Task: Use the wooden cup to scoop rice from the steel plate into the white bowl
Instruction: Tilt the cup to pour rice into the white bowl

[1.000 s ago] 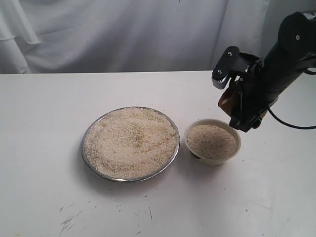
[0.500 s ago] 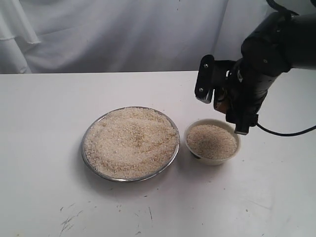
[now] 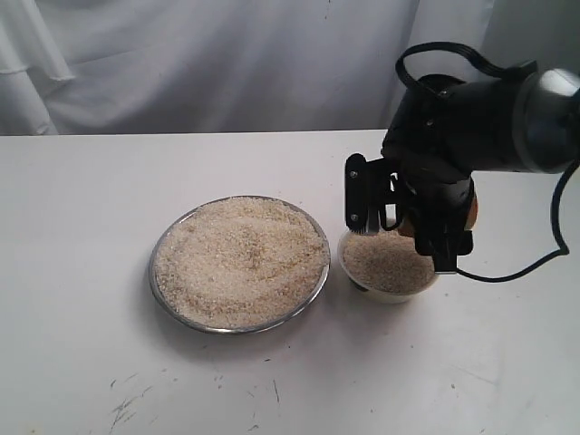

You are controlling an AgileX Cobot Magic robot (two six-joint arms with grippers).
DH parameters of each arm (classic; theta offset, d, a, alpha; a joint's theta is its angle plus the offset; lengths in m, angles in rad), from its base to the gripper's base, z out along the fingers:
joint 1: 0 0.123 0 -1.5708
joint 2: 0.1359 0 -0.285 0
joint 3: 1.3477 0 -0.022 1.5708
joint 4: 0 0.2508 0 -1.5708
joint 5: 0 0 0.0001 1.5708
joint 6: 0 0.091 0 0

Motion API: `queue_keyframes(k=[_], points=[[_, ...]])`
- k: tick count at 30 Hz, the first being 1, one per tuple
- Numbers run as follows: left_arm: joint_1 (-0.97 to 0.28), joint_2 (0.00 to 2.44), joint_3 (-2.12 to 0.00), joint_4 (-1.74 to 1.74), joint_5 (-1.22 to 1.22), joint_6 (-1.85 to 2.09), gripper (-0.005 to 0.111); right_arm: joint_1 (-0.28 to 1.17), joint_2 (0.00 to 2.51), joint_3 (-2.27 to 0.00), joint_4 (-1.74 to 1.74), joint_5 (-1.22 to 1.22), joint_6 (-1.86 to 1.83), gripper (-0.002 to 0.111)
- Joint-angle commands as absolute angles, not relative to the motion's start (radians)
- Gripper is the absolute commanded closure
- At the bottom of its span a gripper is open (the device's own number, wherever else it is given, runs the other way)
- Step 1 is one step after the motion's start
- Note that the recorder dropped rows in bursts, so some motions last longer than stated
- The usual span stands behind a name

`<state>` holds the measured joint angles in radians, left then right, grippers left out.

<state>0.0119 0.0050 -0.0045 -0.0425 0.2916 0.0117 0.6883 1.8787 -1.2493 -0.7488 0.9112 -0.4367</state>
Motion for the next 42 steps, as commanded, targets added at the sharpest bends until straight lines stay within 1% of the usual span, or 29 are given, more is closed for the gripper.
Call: queue_keyframes(k=[1, 8, 15, 21, 42], points=[[0.01, 0.0, 0.0, -0.043, 0.285, 0.009, 0.107, 0.699, 1.874, -1.248, -0.786, 0.923, -0.412, 0.108], [0.01, 0.0, 0.0, -0.043, 0.285, 0.009, 0.107, 0.735, 1.879, -1.248, -0.835, 0.963, -0.41, 0.108], [0.01, 0.0, 0.0, -0.043, 0.285, 0.009, 0.107, 0.788, 1.917, -1.248, -0.969, 1.04, -0.349, 0.108], [0.01, 0.0, 0.0, -0.043, 0.285, 0.009, 0.107, 0.82, 1.933, -1.248, -1.005, 1.054, -0.323, 0.108], [0.01, 0.0, 0.0, -0.043, 0.285, 0.009, 0.107, 0.825, 1.933, -1.248, -1.074, 1.179, -0.323, 0.108]])
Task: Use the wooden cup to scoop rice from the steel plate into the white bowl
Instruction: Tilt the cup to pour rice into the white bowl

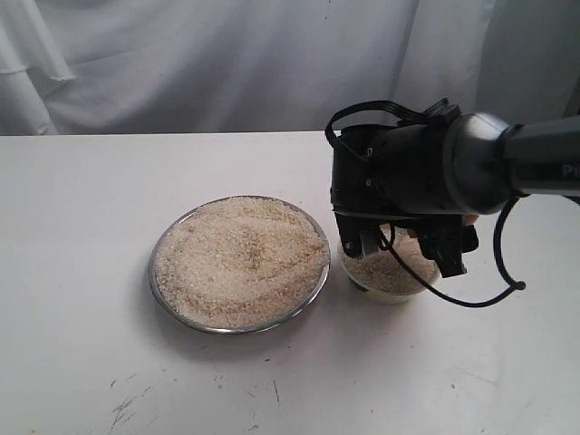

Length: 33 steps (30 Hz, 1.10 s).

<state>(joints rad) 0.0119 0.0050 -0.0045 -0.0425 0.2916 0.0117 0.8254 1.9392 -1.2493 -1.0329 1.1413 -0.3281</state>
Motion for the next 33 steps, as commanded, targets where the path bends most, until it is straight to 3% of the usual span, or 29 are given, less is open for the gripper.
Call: queue_keyframes(k=[1, 33], points=[[0.01, 0.0, 0.0, -0.043, 0.285, 0.009, 0.107, 0.825, 1.933, -1.248, -1.081, 1.184, -0.323, 0.108], [0.01, 0.0, 0.0, -0.043, 0.285, 0.009, 0.107, 0.931, 2.073, -1.248, -1.258, 1.221, -0.296, 0.108]])
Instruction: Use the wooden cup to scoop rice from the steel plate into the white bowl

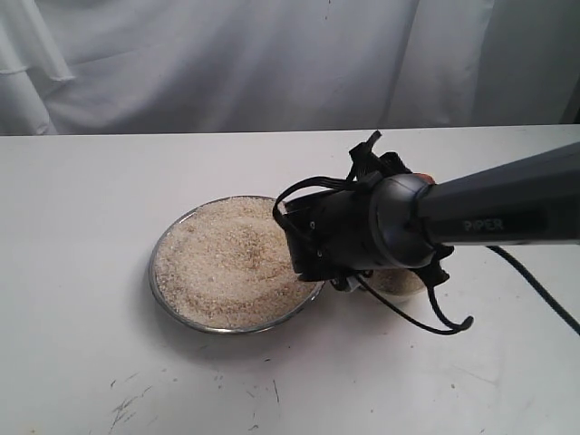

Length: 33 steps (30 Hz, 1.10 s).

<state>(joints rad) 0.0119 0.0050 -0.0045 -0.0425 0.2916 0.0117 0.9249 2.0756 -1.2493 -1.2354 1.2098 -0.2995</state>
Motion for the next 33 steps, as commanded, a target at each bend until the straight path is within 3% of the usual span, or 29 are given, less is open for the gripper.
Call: queue_keyframes(k=[1, 19, 33], points=[[0.01, 0.0, 0.0, -0.043, 0.285, 0.009, 0.107, 0.931, 2.073, -1.248, -1.258, 1.221, -0.296, 0.108], [0.01, 0.0, 0.0, -0.043, 0.285, 0.009, 0.107, 0.926, 1.935, -1.248, -1.168, 1.221, -0.135, 0.108], [0.01, 0.0, 0.0, -0.043, 0.285, 0.009, 0.107, 0.943, 1.931, -1.353, -1.111, 1.012, -0.158, 0.108]])
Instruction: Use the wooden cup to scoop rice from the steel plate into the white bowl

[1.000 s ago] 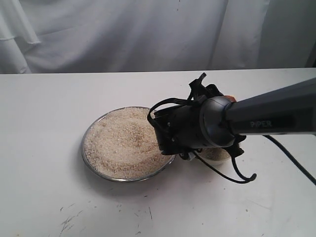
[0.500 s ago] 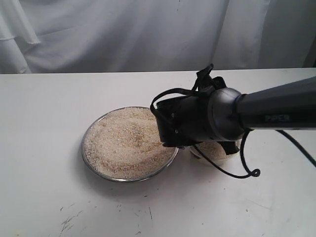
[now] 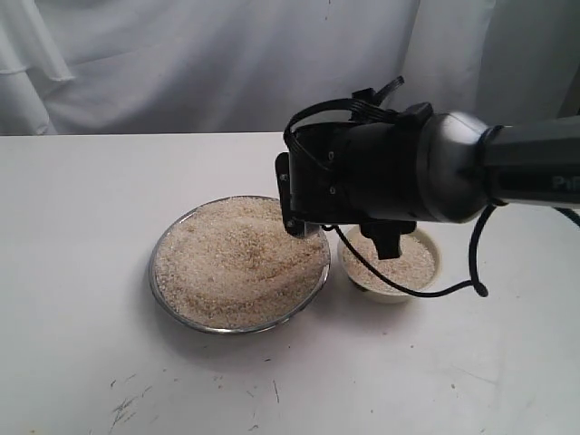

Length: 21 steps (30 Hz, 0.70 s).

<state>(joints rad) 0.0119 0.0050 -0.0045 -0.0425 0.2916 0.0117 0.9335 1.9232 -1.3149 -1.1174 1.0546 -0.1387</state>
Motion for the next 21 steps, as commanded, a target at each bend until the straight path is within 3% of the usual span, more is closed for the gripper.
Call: queue_keyframes(k=[1, 21], points=[[0.01, 0.0, 0.0, -0.043, 0.285, 0.009, 0.107, 0.943, 1.939, -1.367, -1.104, 1.005, -0.16, 0.108], [0.01, 0.0, 0.0, -0.043, 0.285, 0.009, 0.107, 1.013, 2.256, -1.626, -1.251, 1.035, -0.259, 0.108]])
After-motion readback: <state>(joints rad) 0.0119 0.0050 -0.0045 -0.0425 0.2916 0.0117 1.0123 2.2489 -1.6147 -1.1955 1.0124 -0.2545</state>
